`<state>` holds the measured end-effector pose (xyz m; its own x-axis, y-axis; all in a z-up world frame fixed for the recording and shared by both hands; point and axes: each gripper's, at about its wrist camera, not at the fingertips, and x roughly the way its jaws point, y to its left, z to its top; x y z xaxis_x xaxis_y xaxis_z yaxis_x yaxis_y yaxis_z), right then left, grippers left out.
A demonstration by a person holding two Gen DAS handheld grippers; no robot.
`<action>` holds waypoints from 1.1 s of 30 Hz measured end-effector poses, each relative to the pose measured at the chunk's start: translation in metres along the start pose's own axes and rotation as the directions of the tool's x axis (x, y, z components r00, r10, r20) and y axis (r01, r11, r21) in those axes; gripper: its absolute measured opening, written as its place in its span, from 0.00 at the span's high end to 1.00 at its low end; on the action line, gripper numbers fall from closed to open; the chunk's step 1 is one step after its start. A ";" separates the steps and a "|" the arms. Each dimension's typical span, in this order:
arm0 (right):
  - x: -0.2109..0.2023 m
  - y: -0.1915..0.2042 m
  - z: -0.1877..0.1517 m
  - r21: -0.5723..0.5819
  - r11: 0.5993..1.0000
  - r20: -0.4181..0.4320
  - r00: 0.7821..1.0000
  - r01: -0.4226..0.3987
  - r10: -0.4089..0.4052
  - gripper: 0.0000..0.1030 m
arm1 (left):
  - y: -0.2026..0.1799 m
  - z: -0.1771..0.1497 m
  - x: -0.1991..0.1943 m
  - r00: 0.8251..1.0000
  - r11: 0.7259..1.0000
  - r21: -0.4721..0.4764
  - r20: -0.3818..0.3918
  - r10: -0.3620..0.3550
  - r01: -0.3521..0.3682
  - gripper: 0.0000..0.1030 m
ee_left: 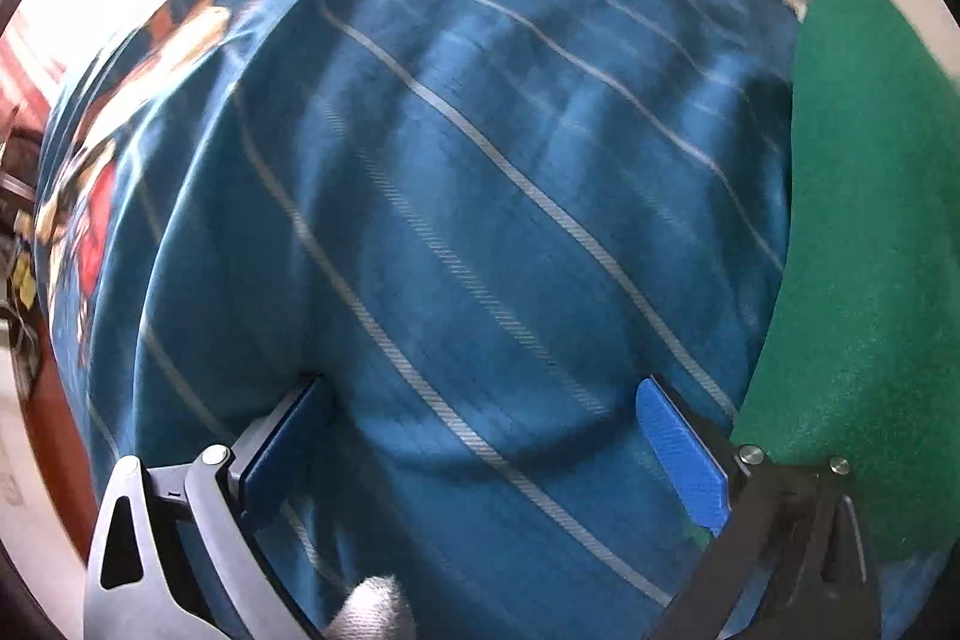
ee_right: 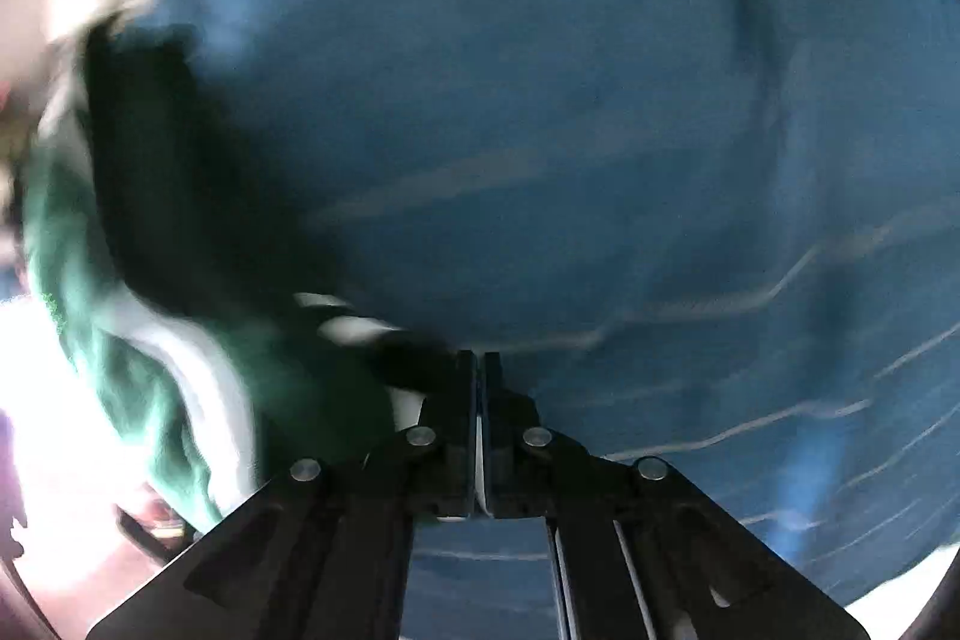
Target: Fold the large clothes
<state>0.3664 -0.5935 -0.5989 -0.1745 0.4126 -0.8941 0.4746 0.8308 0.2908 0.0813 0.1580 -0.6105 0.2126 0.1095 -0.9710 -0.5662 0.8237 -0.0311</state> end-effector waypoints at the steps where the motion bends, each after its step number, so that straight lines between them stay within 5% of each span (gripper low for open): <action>1: -0.008 0.004 0.000 -0.031 0.999 0.028 1.000 0.007 -0.007 0.98 | 0.002 0.006 0.001 0.999 1.000 0.022 -0.038 0.008 -0.007 0.00; 4: -0.050 0.035 -0.009 -0.173 0.985 0.138 0.990 0.004 0.020 0.93 | 0.002 0.025 -0.025 0.995 0.994 0.043 -0.012 0.099 -0.099 0.00; 7: -0.088 0.072 -0.016 -0.242 0.967 0.213 0.969 -0.073 0.127 0.67 | -0.001 0.055 -0.073 0.986 0.990 0.042 0.104 0.131 -0.136 0.00; 8: -0.098 0.088 -0.018 -0.271 0.957 0.230 0.959 -0.100 0.165 0.57 | -0.007 0.068 -0.088 0.983 0.990 0.043 0.137 0.125 -0.132 0.00; 12: -0.099 0.165 -0.020 -0.377 0.903 0.179 0.940 -0.206 0.289 0.55 | -0.057 0.121 -0.117 0.975 0.991 0.129 0.222 0.007 -0.036 0.00; 16: -0.054 0.229 -0.004 -0.469 0.876 0.161 0.965 -0.112 0.209 0.55 | -0.122 0.172 -0.075 0.975 0.975 0.221 0.216 -0.048 -0.001 0.00; 19: 0.000 0.254 0.017 -0.472 0.879 0.191 0.981 0.061 0.034 0.55 | -0.157 0.195 -0.008 0.994 0.961 0.275 0.111 -0.019 -0.012 0.00; 21: 0.034 0.253 0.034 -0.421 0.898 0.184 0.982 0.125 -0.050 0.62 | -0.161 0.205 0.020 0.998 0.961 0.278 0.054 -0.025 0.009 0.00; 25: 0.046 0.260 0.055 -0.357 0.923 0.144 0.985 0.142 -0.096 0.63 | -0.144 0.221 0.048 0.993 0.978 0.182 -0.079 -0.085 0.098 0.00; 28: 0.012 0.250 0.053 -0.343 0.939 0.066 0.997 -0.014 0.039 0.60 | -0.132 0.220 0.019 0.996 0.974 0.206 -0.011 -0.093 0.093 0.00; 30: -0.027 0.228 0.043 -0.327 0.938 0.078 0.986 -0.113 0.147 0.38 | -0.119 0.211 -0.021 0.992 0.970 0.231 0.083 -0.097 0.075 0.00; 33: -0.079 0.174 0.021 -0.288 0.949 0.155 0.972 -0.126 0.176 0.28 | -0.095 0.183 -0.077 0.974 0.970 0.241 0.212 -0.074 0.021 0.00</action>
<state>0.4805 -0.4891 -0.4850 0.0473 0.4897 -0.8706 0.2244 0.8441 0.4870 0.2645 0.1735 -0.4889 0.4180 0.1643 -0.8935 -0.3526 0.9358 0.0071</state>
